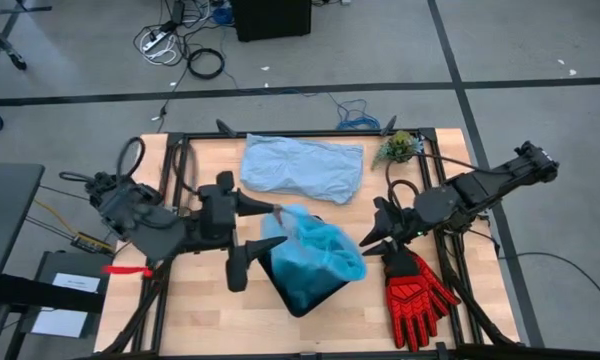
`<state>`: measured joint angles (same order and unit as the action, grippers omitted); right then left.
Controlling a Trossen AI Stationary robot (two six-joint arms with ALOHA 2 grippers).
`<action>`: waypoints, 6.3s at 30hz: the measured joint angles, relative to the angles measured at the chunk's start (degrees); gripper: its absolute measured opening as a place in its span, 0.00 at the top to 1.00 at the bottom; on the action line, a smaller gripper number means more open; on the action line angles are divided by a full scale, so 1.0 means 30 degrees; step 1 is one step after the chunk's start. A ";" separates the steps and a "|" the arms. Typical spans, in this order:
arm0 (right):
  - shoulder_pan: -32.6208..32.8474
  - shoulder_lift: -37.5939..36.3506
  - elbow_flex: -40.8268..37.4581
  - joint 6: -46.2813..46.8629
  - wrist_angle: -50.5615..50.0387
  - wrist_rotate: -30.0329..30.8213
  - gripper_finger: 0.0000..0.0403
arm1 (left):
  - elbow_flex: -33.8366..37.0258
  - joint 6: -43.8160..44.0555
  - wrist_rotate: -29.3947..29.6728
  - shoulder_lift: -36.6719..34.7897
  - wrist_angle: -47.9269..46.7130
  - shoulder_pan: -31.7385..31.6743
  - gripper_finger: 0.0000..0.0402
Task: Place trash/remove bag and relplace
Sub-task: Close the light blue trash bag
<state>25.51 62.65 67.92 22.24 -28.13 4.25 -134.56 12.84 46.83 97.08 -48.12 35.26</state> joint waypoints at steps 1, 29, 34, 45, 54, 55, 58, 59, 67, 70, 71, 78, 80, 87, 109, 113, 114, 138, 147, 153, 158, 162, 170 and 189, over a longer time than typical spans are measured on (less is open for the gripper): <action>0.0119 -0.0079 0.0000 -0.0142 -0.0049 -0.0201 0.76 | -0.0001 -0.0600 0.0360 -0.0003 0.0502 0.0013 0.34; 0.0892 0.1561 0.0015 -1.3658 -0.1970 -0.0541 0.78 | -0.0015 0.3867 0.0342 0.0980 -0.2176 0.0394 0.40; 0.0885 0.1978 0.0015 -1.4155 -0.1902 -0.0219 0.80 | -0.0001 -0.0005 -0.0274 0.2580 -0.0478 0.0415 0.42; 0.1069 0.1879 0.0131 -1.4505 -0.1178 -0.0183 0.82 | -0.0001 -0.1343 -0.1570 0.4559 0.0842 0.0215 0.50; 0.0681 0.1886 0.0131 -1.4457 -0.1010 -0.1409 0.99 | -0.0001 -0.4640 -0.3010 0.6140 0.3699 -0.0562 0.60; 0.0688 0.1886 0.0131 -1.4352 -0.0997 -0.1420 0.99 | -0.0001 -0.4753 -0.3134 0.6149 0.3931 -0.0647 0.61; 0.0696 0.1886 0.0131 -1.4109 -0.0863 -0.1189 1.00 | -0.0001 -0.4787 -0.4409 0.6156 0.5206 -0.0896 0.61; 0.0688 0.1876 0.0124 -1.4020 -0.0730 -0.0987 1.00 | -0.0001 -0.4785 -0.4698 0.6156 0.5684 -0.0917 0.61; 0.0681 0.1821 0.0898 -1.4290 0.0636 0.1028 1.00 | -0.0001 -0.4471 -0.4678 0.6164 0.5559 -0.0830 0.63; 0.0603 0.1808 0.1921 -1.4296 0.0656 0.1238 1.00 | -0.0001 -0.4124 -0.4686 0.6156 0.4810 -0.0823 0.65; 0.0545 0.1814 0.2320 -1.4279 0.0592 0.1215 1.00 | -0.0001 -0.4109 -0.4722 0.6156 0.4620 -0.0823 0.66; -0.0552 0.1865 0.4433 -1.2648 0.0204 -0.0911 1.00 | -0.0003 -0.2885 -0.5174 0.6235 0.4212 -0.1200 0.67; -0.0709 0.1794 0.4437 -1.3156 -0.0557 -0.0937 1.00 | -0.0001 -0.2772 -0.5212 0.6398 0.4190 -0.1276 0.67; -0.0689 0.1967 0.4432 -1.7259 -0.5769 -0.2055 0.92 | -0.0001 -0.2604 -0.7241 0.7608 0.3942 -0.1674 0.62; -0.0627 0.5252 0.4437 -2.0879 -0.4638 -0.1309 0.79 | -0.0001 0.3080 -0.4665 0.8043 -0.3399 -0.2323 0.43; -0.0543 0.4913 0.4437 -2.0836 -0.3285 -0.0891 0.92 | -0.0001 0.5307 -0.4453 0.8043 -0.5895 -0.2231 0.45; -0.0543 0.4714 0.4437 -2.0846 -0.2856 -0.0697 0.95 | -0.0001 0.5814 -0.4460 0.8043 -0.6516 -0.2217 0.46; -0.0512 0.3490 0.4452 -1.8790 -0.4126 -0.1979 0.85 | -0.0001 0.6302 -0.5179 0.8043 -0.6833 -0.2200 0.79; -0.1029 0.4304 0.4444 -1.9138 -0.3493 -0.2639 0.86 | -0.0001 0.6302 -0.5203 0.8036 -0.6112 -0.2200 0.79; -0.1334 0.4393 0.4444 -1.9370 -0.3675 -0.2840 0.89 | -0.0001 0.6420 -0.5211 0.8036 -0.5815 -0.2200 0.79; -0.1706 0.4407 0.4444 -1.9444 -0.4090 -0.2891 0.94 | -0.0001 0.6398 -0.5203 0.8029 -0.5508 -0.2200 0.79; -0.1905 0.4407 0.4437 -1.9451 -0.4498 -0.2957 0.99 | -0.0007 0.6353 -0.5203 0.8029 -0.5268 -0.2200 0.79; -0.1914 0.4361 0.4437 -1.9498 -0.4330 -0.1930 1.00 | -0.0001 0.6331 -0.5203 0.8029 -0.5289 -0.2200 0.79; -0.0572 0.1877 0.4437 -2.0202 -0.3892 0.1049 1.00 | -0.0001 0.6251 -0.5203 0.8029 -0.5529 -0.2200 0.79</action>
<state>23.79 68.29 81.23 -38.37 -39.80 7.39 -134.56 31.59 31.22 121.16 -64.71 28.67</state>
